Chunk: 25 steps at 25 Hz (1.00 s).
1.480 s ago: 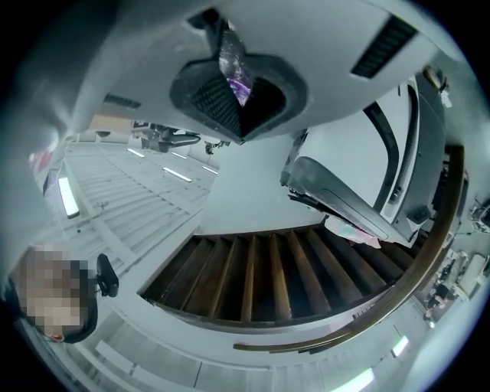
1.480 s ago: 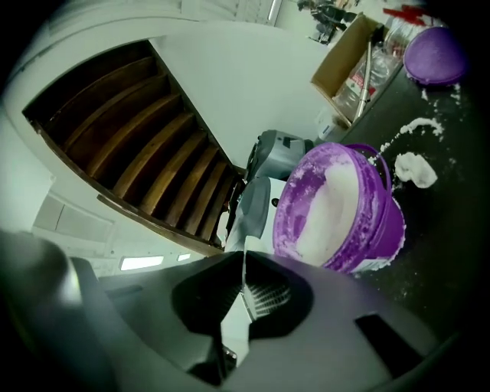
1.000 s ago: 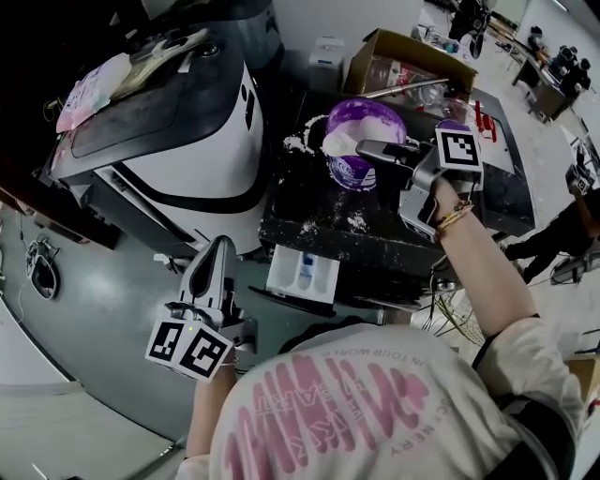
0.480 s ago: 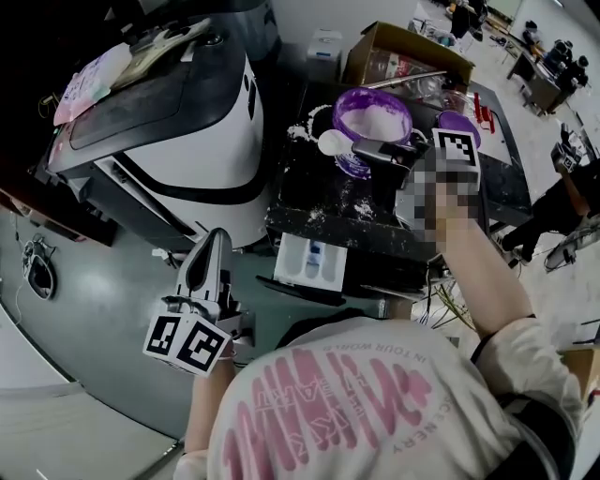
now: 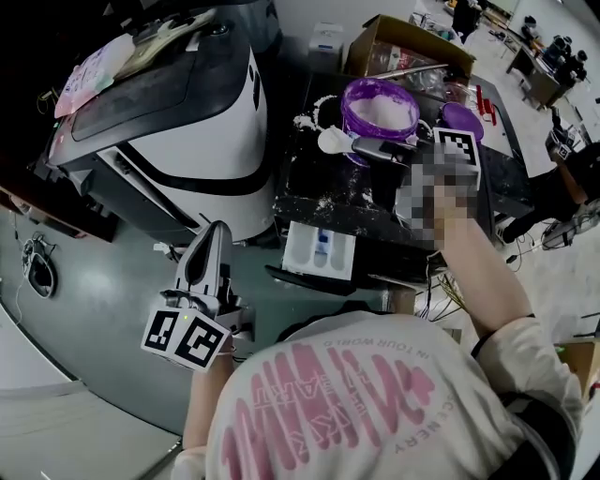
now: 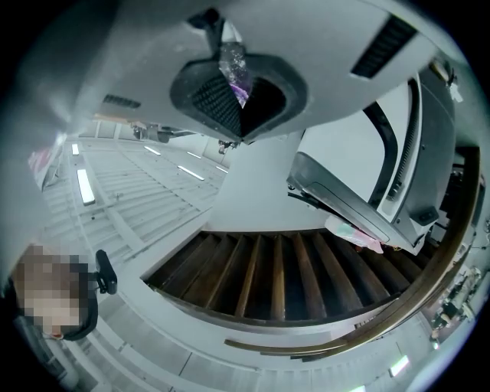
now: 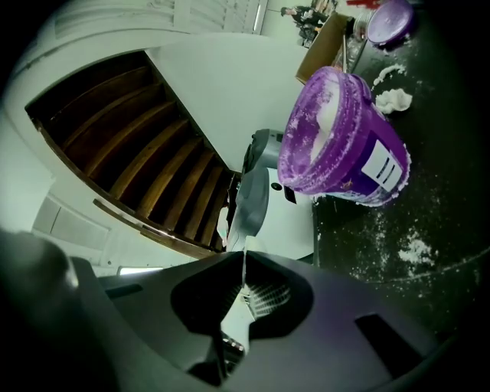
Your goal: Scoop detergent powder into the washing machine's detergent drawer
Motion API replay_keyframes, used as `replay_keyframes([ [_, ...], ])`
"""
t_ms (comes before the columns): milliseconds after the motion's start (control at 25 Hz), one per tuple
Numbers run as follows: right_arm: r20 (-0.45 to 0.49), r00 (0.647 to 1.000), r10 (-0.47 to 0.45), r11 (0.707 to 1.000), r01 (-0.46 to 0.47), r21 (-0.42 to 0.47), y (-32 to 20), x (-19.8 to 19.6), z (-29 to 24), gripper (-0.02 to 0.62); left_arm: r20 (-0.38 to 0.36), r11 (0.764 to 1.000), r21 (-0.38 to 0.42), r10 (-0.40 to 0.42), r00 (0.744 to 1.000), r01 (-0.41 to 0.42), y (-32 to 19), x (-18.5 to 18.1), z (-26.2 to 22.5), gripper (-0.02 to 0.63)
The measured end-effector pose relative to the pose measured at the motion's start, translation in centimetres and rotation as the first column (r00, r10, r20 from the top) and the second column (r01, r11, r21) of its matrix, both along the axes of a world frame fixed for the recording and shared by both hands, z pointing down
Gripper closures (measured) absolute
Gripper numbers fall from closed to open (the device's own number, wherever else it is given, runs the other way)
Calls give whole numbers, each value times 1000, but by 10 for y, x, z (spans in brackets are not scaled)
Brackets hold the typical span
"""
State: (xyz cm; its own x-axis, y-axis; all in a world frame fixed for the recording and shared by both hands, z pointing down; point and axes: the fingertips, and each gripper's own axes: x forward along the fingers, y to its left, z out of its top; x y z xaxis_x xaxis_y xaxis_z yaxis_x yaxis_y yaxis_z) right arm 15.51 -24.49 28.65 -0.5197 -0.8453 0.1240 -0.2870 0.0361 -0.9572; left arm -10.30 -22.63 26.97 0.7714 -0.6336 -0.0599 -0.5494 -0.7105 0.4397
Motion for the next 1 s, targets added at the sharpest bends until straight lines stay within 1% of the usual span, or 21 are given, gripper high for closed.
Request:
replay_keyframes([
  [160,-4,1000,7,1000,-7,-7,4,-9,6,589,5,1000,-6,19,1000,-18,1,-4,4,603],
  [480,28,999,40,999,-39,-29,13,-23,19,589,13,998,-17,62,998,-62,3,-13,10,603],
  [880,52,996,72,997,-71,-34,27,-36,26,589,9,998,-30,61,998,-60,3,-28,16,603],
  [1000,63,995,83,996,-80,-38,31,-38,31,589,-6,997,-27,65,998,-65,5,-29,16,603],
])
